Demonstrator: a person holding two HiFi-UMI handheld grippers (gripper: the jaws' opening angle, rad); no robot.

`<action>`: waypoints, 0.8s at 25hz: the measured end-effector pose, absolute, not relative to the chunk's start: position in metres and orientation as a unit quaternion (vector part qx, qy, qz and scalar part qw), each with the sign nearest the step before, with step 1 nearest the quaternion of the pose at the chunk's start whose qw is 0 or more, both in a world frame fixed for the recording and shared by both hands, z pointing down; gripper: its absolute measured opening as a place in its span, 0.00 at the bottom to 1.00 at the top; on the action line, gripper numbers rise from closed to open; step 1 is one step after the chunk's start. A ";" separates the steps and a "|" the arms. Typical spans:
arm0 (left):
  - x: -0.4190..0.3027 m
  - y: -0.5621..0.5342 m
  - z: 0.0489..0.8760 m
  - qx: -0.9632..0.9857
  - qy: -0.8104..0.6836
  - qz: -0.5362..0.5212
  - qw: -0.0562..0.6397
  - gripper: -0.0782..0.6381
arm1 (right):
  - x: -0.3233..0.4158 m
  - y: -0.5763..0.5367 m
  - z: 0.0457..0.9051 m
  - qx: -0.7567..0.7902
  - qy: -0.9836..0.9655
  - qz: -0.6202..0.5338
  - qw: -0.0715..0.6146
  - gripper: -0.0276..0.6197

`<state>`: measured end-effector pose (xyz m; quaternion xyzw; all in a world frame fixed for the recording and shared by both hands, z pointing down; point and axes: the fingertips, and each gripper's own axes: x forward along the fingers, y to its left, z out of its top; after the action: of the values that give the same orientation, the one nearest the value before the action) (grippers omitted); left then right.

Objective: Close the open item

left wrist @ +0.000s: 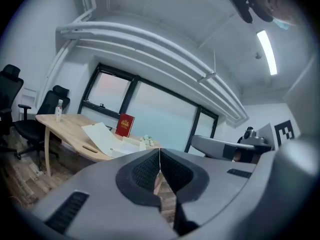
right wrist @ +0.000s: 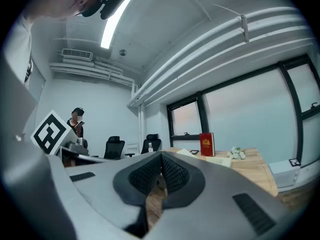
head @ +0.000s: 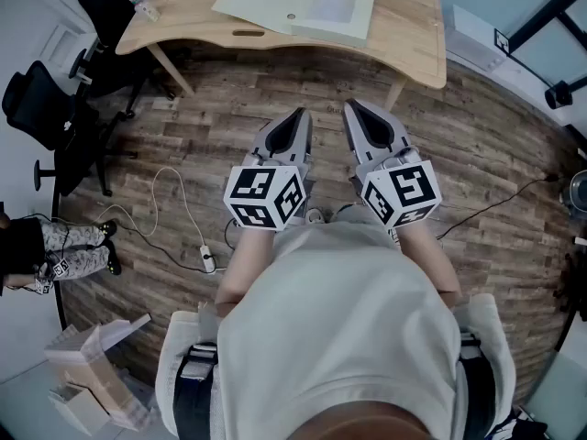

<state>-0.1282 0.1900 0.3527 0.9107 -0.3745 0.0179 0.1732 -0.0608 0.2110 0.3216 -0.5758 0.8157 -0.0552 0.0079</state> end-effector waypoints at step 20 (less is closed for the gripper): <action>-0.132 0.188 0.352 0.911 -0.376 0.019 0.169 0.14 | -0.056 0.205 0.331 -0.599 0.797 -0.076 0.006 0.07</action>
<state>-0.1320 0.1875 0.3524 0.9110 -0.3758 0.0194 0.1687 -0.0563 0.2055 0.3308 -0.5994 0.7968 -0.0758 0.0065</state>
